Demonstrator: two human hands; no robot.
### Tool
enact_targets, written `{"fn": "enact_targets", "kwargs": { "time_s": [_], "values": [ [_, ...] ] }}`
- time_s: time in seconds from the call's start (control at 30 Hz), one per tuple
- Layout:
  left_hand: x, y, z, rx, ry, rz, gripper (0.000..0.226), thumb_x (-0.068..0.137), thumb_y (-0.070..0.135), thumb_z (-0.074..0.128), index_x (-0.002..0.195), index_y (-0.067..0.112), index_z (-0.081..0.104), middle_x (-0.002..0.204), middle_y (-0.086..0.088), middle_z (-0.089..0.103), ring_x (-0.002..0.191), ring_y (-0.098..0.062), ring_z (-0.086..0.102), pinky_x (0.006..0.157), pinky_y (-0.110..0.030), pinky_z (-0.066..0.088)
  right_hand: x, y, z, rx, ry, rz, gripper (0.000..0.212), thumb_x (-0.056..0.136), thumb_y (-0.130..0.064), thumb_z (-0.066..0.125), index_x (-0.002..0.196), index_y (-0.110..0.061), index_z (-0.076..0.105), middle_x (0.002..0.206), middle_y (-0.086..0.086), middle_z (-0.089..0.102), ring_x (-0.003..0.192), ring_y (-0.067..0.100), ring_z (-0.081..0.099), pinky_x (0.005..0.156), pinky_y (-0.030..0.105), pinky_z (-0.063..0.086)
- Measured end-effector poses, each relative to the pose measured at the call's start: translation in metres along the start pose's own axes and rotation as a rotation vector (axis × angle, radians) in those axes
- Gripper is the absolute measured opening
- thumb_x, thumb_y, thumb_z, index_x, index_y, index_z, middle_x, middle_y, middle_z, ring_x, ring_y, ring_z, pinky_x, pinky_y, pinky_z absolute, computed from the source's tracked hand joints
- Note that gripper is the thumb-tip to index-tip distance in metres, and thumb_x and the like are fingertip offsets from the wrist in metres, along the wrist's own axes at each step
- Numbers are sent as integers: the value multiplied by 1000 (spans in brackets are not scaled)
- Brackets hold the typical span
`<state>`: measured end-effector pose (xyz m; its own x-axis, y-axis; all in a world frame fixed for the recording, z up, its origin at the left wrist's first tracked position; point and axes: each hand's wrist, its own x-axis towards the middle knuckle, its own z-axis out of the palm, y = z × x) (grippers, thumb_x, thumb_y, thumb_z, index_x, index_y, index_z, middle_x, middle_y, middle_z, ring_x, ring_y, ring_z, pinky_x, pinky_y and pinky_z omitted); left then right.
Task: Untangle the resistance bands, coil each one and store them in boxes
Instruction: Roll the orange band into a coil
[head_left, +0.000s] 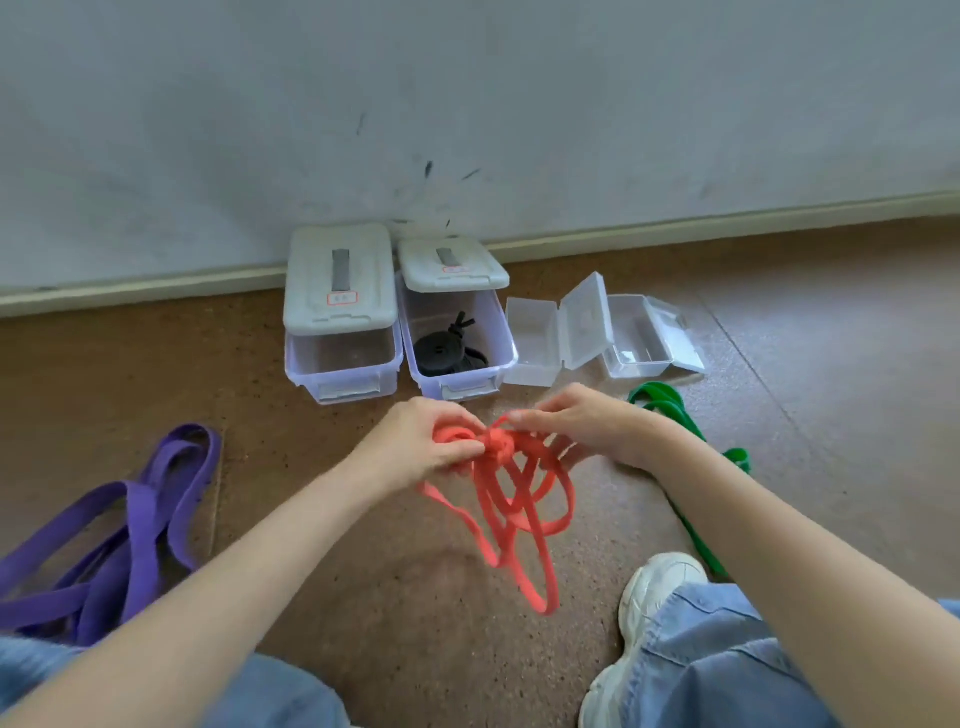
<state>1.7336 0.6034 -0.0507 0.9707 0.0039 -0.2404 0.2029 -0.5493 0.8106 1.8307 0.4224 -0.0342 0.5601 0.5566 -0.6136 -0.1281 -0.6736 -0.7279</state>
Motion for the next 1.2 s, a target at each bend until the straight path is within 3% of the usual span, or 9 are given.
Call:
{"fn": "enact_targets", "kwargs": {
  "time_s": [0.07, 0.17, 0.3, 0.47, 0.7, 0.87, 0.97, 1.07, 1.2],
  "values": [
    [-14, 27, -29, -47, 60, 28, 13, 79, 20, 73, 89, 27, 71, 83, 7, 71, 76, -3, 64, 76, -18, 50, -19, -16, -8, 89, 47, -28, 37, 87, -42, 60, 91, -7, 70, 81, 7, 68, 62, 15, 60, 49, 20, 47],
    [-43, 55, -57, -250, 65, 70, 14, 80, 10, 71, 89, 20, 73, 71, 3, 72, 65, -5, 65, 63, -15, 50, -42, -30, -15, 14, 201, -5, 38, 92, -40, 53, 99, -4, 62, 91, 15, 67, 64, 21, 63, 43, 21, 45],
    [-70, 77, -75, -401, 107, 99, 10, 79, 10, 69, 85, 16, 74, 77, -2, 74, 68, -6, 67, 62, -14, 50, -67, -45, -11, -397, 257, -68, 62, 89, -49, 52, 140, -20, 34, 133, 3, 50, 109, 21, 57, 77, 34, 56],
    [-73, 90, -75, -393, 164, 97, 10, 81, 13, 68, 89, 15, 72, 79, -6, 74, 64, -4, 65, 58, -12, 48, -94, -70, 18, -150, 188, -531, 16, 90, -20, 59, 104, -22, 65, 98, -7, 70, 93, 5, 64, 76, 18, 47],
    [-67, 87, -68, -513, 71, 111, 19, 75, 22, 70, 91, 12, 72, 77, -5, 73, 69, -13, 70, 62, -18, 53, -107, -91, 24, -379, 332, -591, 27, 75, -27, 75, 98, -29, 61, 83, -12, 65, 73, 3, 62, 67, 15, 52],
    [-63, 73, -83, -694, 60, -27, 21, 81, 22, 62, 93, 6, 70, 95, -17, 72, 88, -25, 71, 72, -28, 59, -106, -99, 16, -214, 394, -623, 23, 75, -17, 75, 95, -20, 67, 76, -8, 67, 64, 1, 62, 62, 17, 53],
    [-60, 57, -85, -128, 187, -80, 15, 90, 13, 59, 102, 17, 66, 114, -7, 67, 96, -11, 66, 82, -21, 51, -105, -101, 10, 77, 339, -617, 19, 79, -7, 71, 97, -8, 65, 78, 2, 71, 65, 11, 68, 56, 19, 53],
    [-63, 65, -77, -27, 105, 118, 28, 91, 23, 58, 117, 33, 58, 133, 17, 52, 123, 4, 45, 106, -18, 33, -106, -101, 9, 321, 282, -605, 21, 81, -1, 66, 101, 1, 59, 85, 12, 72, 74, 23, 71, 67, 26, 58],
    [-61, 88, -55, -335, 100, 288, 28, 76, 33, 64, 105, 33, 64, 106, 20, 69, 103, 6, 60, 86, -8, 45, -106, -105, 17, 380, 266, -641, 23, 80, -1, 66, 101, -3, 57, 90, 10, 71, 83, 25, 71, 73, 29, 58]
  ]
}}
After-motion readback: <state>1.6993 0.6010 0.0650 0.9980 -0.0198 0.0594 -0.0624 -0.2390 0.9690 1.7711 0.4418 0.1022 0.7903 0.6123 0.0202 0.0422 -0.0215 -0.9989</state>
